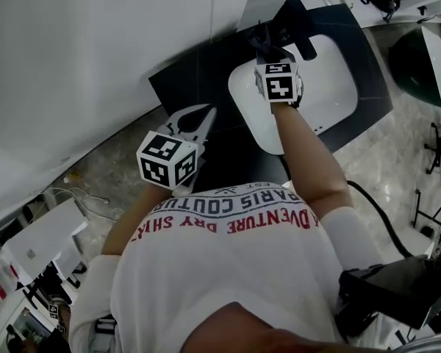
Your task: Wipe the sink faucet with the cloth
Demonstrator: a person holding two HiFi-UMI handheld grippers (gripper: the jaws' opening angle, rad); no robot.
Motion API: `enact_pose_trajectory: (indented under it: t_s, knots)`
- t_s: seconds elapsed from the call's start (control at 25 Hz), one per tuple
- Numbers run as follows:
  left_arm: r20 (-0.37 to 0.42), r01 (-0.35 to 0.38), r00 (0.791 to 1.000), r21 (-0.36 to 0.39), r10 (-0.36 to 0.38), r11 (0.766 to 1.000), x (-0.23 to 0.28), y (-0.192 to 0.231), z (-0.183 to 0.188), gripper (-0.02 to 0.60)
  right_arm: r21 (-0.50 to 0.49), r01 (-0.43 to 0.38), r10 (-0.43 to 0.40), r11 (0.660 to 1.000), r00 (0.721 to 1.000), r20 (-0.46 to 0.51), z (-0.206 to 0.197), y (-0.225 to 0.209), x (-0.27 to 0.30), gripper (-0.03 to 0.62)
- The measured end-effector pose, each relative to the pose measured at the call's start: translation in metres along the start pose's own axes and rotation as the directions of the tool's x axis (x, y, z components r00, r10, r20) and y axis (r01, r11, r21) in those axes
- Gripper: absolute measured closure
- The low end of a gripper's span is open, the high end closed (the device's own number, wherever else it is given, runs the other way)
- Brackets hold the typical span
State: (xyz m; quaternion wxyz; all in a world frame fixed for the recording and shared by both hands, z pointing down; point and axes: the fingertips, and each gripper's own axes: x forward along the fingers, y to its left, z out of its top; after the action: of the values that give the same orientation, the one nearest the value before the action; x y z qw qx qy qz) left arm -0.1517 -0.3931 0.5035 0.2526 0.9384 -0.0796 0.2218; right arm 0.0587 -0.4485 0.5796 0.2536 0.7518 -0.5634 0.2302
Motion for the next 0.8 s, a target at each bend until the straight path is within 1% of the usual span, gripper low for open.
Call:
enact_pose_trajectory:
  t_s: [0.08,0.2,0.4,0.64,0.8]
  knots:
    - [-0.002,-0.007,1.000,0.001,0.007,1.000,-0.004,0.005,-0.001,0.580,-0.003,0.040,-0.040,0.999,0.998,-0.049,-0.008,-0.004,0.011,0.516]
    - [0.004,-0.019,1.000,-0.004,0.019,1.000,-0.005,0.015,0.002,0.580,0.007,0.087,-0.086,0.996,0.992,-0.089,-0.008,-0.018,0.023,0.516]
    - [-0.004,-0.010,1.000,-0.012,0.010,1.000,-0.001,0.020,-0.002,0.580,0.045,0.122,-0.116,0.992,0.986,-0.118,-0.008,-0.031,0.032,0.516]
    - [-0.010,0.003,1.000,-0.007,-0.003,1.000,0.005,0.024,0.002,0.581,0.076,0.149,-0.141,0.986,0.985,-0.102,-0.007,-0.039,0.033,0.516]
    - [-0.006,-0.006,1.000,-0.007,0.006,1.000,0.006,0.030,0.002,0.581,0.109,0.172,-0.168,0.979,0.985,-0.046,0.000,-0.041,0.030,0.516]
